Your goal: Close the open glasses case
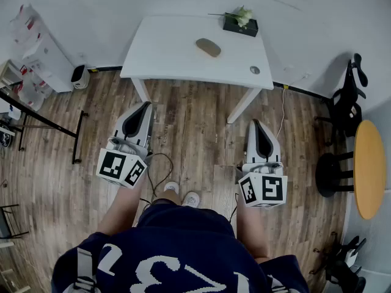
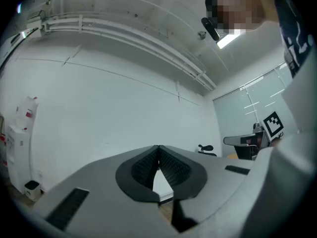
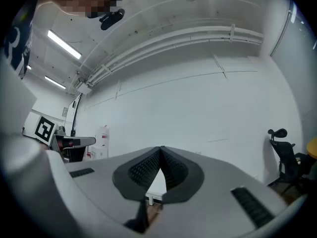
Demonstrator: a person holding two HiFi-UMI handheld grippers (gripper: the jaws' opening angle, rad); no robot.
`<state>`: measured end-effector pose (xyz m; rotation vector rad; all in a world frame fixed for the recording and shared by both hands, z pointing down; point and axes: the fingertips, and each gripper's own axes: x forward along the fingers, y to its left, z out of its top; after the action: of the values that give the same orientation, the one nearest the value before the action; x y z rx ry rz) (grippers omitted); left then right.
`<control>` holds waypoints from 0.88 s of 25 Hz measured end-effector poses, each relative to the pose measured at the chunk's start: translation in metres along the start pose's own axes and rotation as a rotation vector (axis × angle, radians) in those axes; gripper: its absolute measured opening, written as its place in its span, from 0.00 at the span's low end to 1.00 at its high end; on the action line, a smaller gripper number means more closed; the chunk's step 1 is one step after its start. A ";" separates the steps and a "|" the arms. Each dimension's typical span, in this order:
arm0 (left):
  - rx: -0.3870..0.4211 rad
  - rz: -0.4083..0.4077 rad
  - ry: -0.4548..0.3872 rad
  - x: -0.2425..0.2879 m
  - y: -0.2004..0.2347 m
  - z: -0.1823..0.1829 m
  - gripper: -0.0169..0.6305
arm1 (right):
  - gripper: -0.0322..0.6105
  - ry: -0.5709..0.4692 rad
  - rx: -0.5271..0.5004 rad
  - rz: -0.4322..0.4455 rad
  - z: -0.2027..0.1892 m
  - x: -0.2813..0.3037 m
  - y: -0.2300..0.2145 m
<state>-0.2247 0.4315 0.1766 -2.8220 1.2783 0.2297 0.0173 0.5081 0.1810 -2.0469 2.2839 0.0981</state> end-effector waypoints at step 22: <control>-0.023 0.031 0.010 0.055 0.027 -0.024 0.05 | 0.09 -0.017 0.061 0.043 -0.011 0.062 -0.025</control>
<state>-0.2059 0.3705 0.1926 -2.8276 1.3304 0.2325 0.0354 0.4435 0.1861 -1.9609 2.2916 0.0474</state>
